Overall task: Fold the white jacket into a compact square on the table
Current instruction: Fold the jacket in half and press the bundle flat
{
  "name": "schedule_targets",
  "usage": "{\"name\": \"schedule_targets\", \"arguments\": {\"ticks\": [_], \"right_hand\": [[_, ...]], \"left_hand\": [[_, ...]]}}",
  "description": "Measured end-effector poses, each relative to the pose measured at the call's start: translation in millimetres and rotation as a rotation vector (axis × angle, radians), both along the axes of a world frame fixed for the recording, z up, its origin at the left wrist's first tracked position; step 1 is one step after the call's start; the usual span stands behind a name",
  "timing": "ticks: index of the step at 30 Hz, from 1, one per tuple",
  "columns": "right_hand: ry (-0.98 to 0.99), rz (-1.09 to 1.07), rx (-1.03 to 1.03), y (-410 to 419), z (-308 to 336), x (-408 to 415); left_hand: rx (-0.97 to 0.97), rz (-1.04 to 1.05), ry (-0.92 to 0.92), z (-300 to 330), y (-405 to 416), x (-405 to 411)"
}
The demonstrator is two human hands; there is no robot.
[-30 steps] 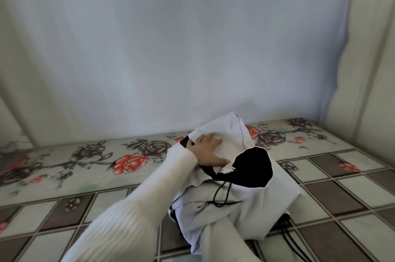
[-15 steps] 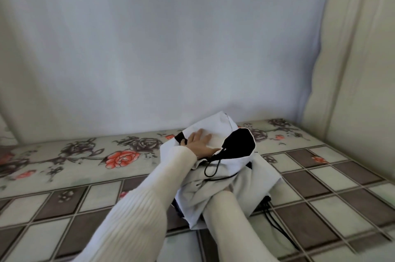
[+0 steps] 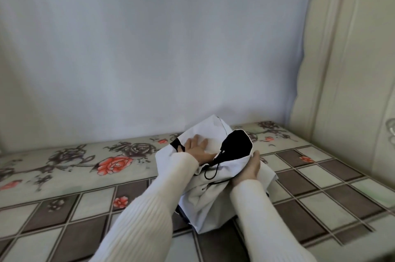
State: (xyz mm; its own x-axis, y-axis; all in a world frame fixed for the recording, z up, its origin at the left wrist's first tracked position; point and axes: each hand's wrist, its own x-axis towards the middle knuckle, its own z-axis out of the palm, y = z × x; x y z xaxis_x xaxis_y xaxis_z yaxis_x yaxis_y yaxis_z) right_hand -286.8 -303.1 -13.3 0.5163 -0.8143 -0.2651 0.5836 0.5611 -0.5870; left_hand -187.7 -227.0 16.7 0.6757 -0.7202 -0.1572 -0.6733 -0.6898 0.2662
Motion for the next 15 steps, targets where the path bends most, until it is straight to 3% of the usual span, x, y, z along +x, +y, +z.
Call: {"name": "schedule_targets", "arguments": {"ticks": [1,3,8,12,15], "right_hand": [[-0.018,-0.036,0.042,-9.9,10.5,-6.5],[0.11,-0.142,-0.06,-31.1,31.0,-12.9],[0.589,-0.167,-0.674,-44.7,80.0,-12.7],[0.815,0.075,-1.212,-19.1,105.1,6.9],[1.065,0.353,-1.502,-11.8,88.8,30.4]], "left_hand": [[0.008,0.003,-0.004,-1.5,-2.5,-0.6],[0.029,0.009,-0.021,-5.0,-8.4,-2.3],[0.054,0.022,-0.065,-11.4,-16.8,-6.4],[0.065,0.027,-0.073,-11.9,-19.5,-8.6],[0.063,0.028,-0.065,-11.6,-19.0,-8.2]]}}
